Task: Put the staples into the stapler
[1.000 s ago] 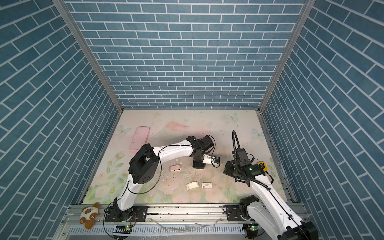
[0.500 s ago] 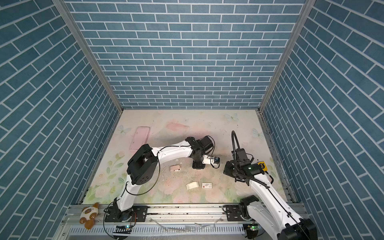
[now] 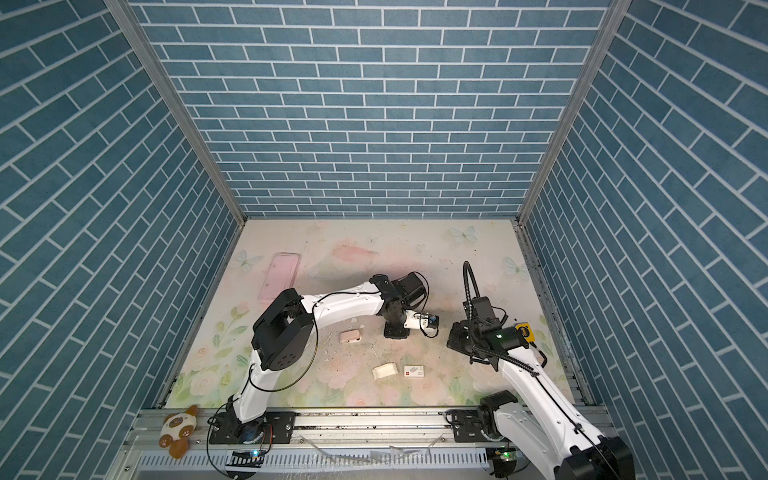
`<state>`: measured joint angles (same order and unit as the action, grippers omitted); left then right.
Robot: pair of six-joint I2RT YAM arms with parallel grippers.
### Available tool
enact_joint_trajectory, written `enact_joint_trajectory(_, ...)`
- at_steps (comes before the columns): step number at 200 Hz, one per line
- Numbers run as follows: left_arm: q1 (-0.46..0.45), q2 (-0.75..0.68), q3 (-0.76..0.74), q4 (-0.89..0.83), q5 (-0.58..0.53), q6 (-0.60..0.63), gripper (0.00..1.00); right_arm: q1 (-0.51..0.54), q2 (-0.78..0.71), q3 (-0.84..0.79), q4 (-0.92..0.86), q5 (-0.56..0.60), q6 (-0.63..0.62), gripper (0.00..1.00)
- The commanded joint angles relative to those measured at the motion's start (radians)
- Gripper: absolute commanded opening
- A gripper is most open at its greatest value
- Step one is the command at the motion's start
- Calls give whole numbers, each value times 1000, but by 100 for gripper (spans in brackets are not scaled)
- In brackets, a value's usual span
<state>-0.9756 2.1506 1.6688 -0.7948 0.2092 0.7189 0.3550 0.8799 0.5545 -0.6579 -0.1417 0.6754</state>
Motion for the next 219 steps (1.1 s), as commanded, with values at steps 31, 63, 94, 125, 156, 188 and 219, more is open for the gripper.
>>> enact_joint_trajectory(31,-10,-24,-38,-80,26,10,26,-4,-2,-3,-7,20,0,6)
enact_joint_trajectory(63,-9,-21,-34,-83,26,10,29,-4,-4,-1,-10,21,0,6)
enact_joint_trajectory(94,-7,-26,-40,-78,24,8,33,-4,-4,2,-11,22,0,6)
enact_joint_trajectory(125,-5,-34,-43,-70,25,5,38,-4,-1,8,-11,22,0,7)
enact_joint_trajectory(156,-3,-41,-34,-78,31,8,42,-4,4,14,-14,24,-4,7)
enact_joint_trajectory(188,-1,-67,-45,-83,47,20,53,-3,4,23,-8,30,-12,10)
enact_joint_trajectory(219,1,-99,-56,-96,58,32,61,-4,-1,27,36,18,-31,20)
